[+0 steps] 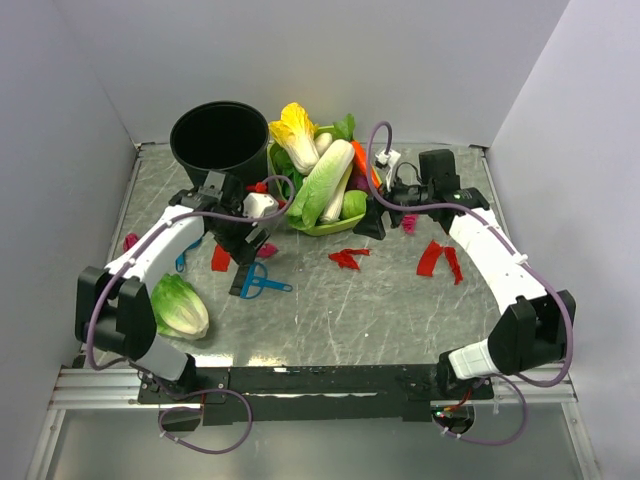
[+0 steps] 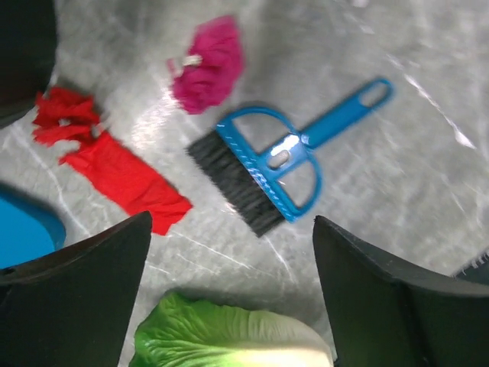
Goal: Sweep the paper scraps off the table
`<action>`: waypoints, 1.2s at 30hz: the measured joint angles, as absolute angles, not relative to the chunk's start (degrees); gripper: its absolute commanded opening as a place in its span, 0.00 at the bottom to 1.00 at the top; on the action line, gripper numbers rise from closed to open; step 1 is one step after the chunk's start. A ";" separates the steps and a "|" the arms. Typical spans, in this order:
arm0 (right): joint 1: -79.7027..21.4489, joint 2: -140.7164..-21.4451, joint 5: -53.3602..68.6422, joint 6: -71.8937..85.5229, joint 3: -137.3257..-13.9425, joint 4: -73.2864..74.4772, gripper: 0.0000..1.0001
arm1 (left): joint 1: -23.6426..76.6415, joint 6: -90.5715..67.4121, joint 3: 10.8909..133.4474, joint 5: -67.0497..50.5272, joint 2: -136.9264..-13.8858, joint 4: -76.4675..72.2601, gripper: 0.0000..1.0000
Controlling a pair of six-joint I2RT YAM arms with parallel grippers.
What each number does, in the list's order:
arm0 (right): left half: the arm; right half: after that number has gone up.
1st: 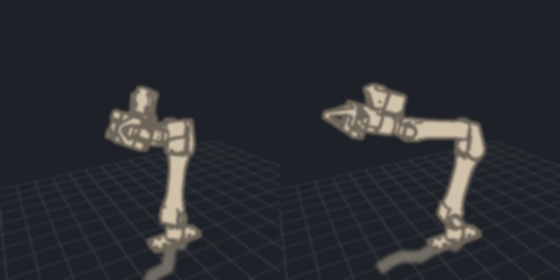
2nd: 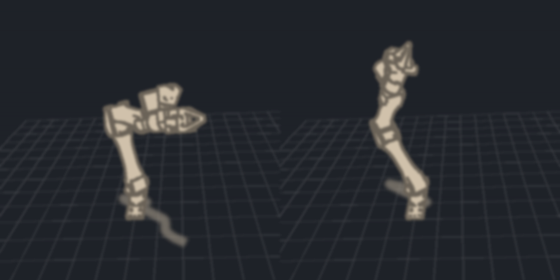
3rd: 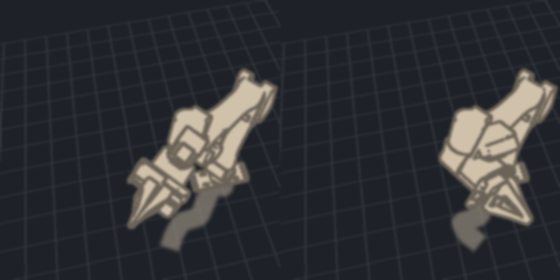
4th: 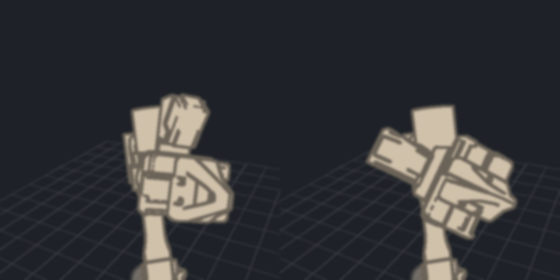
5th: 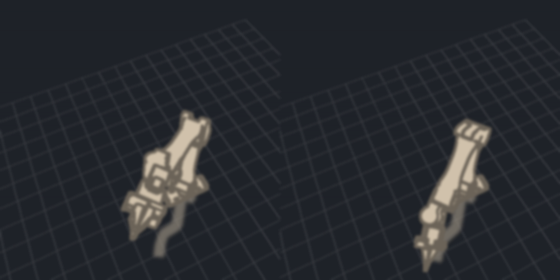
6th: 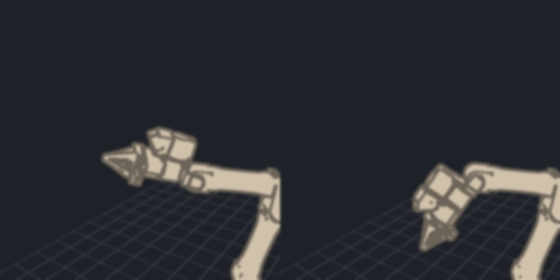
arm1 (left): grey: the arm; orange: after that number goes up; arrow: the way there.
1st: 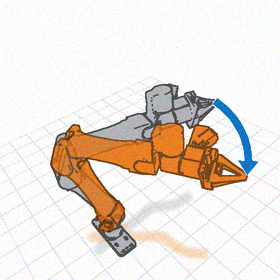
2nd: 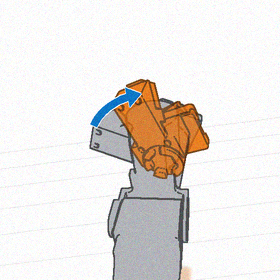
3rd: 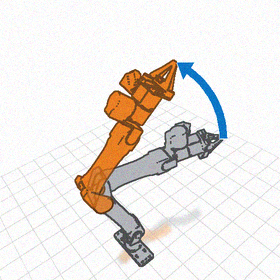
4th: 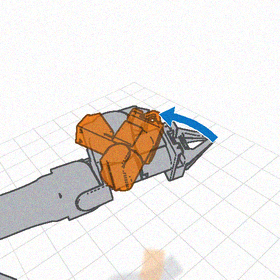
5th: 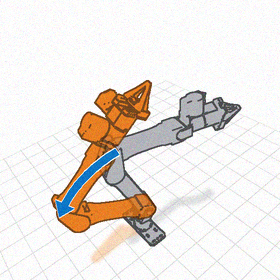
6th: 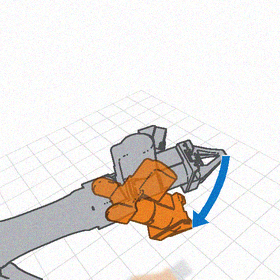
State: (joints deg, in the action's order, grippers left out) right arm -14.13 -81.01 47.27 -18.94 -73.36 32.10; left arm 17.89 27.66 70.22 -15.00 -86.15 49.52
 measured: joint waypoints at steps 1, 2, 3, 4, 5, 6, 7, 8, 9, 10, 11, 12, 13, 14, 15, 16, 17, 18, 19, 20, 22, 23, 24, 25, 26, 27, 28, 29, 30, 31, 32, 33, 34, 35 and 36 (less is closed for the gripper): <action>-14.13 -80.51 46.96 -18.90 -72.62 31.90 1.00 | 17.69 26.74 70.22 -14.02 -86.94 48.73 0.88; -14.13 -80.05 46.68 -18.90 -72.03 31.77 1.00 | 17.52 25.76 70.22 -12.99 -87.74 48.07 0.86; -14.13 -79.70 46.44 -18.90 -71.59 31.64 1.00 | 17.19 24.75 70.22 -12.08 -88.42 47.48 0.84; -14.13 -79.18 46.04 -18.96 -71.02 31.44 1.00 | 16.60 23.03 70.32 -11.42 -89.41 46.94 0.82; -14.13 -78.85 45.82 -18.98 -70.72 31.40 1.00 | 15.88 21.52 70.41 -10.55 -90.24 46.48 0.78; -14.15 -78.46 45.45 -19.14 -70.35 31.20 1.00 | 14.96 19.92 70.57 -9.96 -90.96 46.06 0.77; -14.15 -78.17 45.25 -19.20 -70.17 31.11 1.00 | 14.11 18.63 70.81 -9.52 -91.61 45.95 0.76; -14.15 -77.89 44.95 -19.33 -70.00 31.09 0.99 | 13.08 17.50 71.07 -9.47 -92.09 45.74 0.75; -14.15 -77.78 44.66 -19.44 -69.93 31.00 1.00 | 12.12 16.56 71.16 -9.74 -92.38 45.30 0.74; -14.15 -77.73 44.42 -19.51 -69.91 30.89 1.00 | 11.38 16.23 71.16 -9.96 -92.40 45.06 0.73; -14.17 -77.69 44.16 -19.57 -69.78 30.59 1.00 | 10.96 15.64 71.02 -10.33 -92.33 44.86 0.71; -14.17 -77.69 43.99 -19.55 -69.71 30.52 1.00 | 10.79 15.38 70.59 -11.09 -92.07 44.27 0.69; -14.17 -77.69 43.86 -19.55 -69.65 30.46 0.99 | 10.81 15.29 69.97 -11.97 -91.83 43.81 0.67; -14.17 -77.69 43.72 -19.55 -69.63 30.44 0.99 | 10.92 15.29 69.17 -12.84 -91.64 43.46 0.64; -14.17 -77.69 43.62 -19.55 -69.63 30.41 0.99 | 10.98 15.27 68.31 -13.76 -91.50 43.24 0.63; -14.17 -77.69 43.53 -19.55 -69.63 30.28 0.99 | 11.03 15.27 67.42 -14.61 -91.46 43.16 0.62; -14.17 -77.69 43.46 -19.55 -69.63 30.20 0.99 | 11.25 15.29 66.11 -15.51 -91.46 42.78 0.61; -14.17 -77.69 43.29 -19.55 -69.63 30.11 0.99 | 11.42 15.22 64.97 -15.84 -91.46 42.61 0.60; -14.17 -77.69 43.11 -19.55 -69.63 30.04 0.99 | 11.68 15.14 63.22 -15.94 -91.46 42.30 0.60; -14.17 -77.71 43.03 -19.55 -69.63 30.02 0.99 | 12.01 15.03 62.13 -15.97 -91.44 42.11 0.60; -14.17 -77.71 42.87 -19.55 -69.63 30.02 0.99 | 12.80 14.59 59.90 -15.59 -91.44 41.10 0.60; -14.17 -77.71 42.81 -19.55 -69.63 30.02 0.99 | 13.28 14.24 59.09 -15.31 -91.44 40.75 0.61; -14.17 -77.71 42.78 -19.55 -69.63 30.02 0.99 | 13.91 14.00 58.11 -14.92 -91.33 40.07 0.61; -14.17 -77.71 42.74 -19.55 -69.63 30.02 0.99 | 14.48 13.76 57.52 -14.52 -91.24 39.55 0.61; -14.17 -77.71 42.70 -19.55 -69.63 30.02 0.99 | 14.92 13.61 57.10 -14.09 -91.20 39.11 0.61; -14.17 -77.71 42.70 -19.55 -69.63 30.02 0.99 | 15.46 13.32 56.64 -13.63 -91.09 38.37 0.61; -14.17 -77.71 42.68 -19.55 -69.63 30.02 0.99 | 15.88 12.97 56.31 -13.30 -91.00 37.78 0.60; -14.17 -77.71 42.68 -19.53 -69.63 30.02 0.99 | 16.27 12.71 56.07 -12.93 -90.96 37.21 0.61; -14.17 -77.71 42.65 -19.53 -69.63 30.02 0.99 | 16.71 12.47 55.81 -12.40 -90.89 36.56 0.60; -14.17 -77.71 42.65 -19.55 -69.63 30.02 0.99 | 17.06 12.32 55.59 -11.92 -90.89 36.07 0.60; -14.17 -77.71 42.65 -19.55 -69.63 30.02 0.99 | 17.39 12.23 55.46 -11.40 -90.89 35.79 0.60; -14.17 -77.71 42.63 -19.55 -69.63 30.02 0.99 | 17.65 12.10 55.27 -10.70 -90.89 35.38 0.60; -14.17 -77.71 42.61 -19.55 -69.63 30.04 0.99 | 17.80 12.03 55.11 -10.17 -90.89 35.03 0.60; -14.17 -77.71 42.57 -19.55 -69.63 30.04 0.99 | 17.98 11.79 55.07 -9.41 -90.89 34.74 0.59; -14.17 -77.71 42.48 -19.55 -69.63 30.04 0.99 | 18.06 11.66 55.00 -8.97 -90.89 34.59 0.59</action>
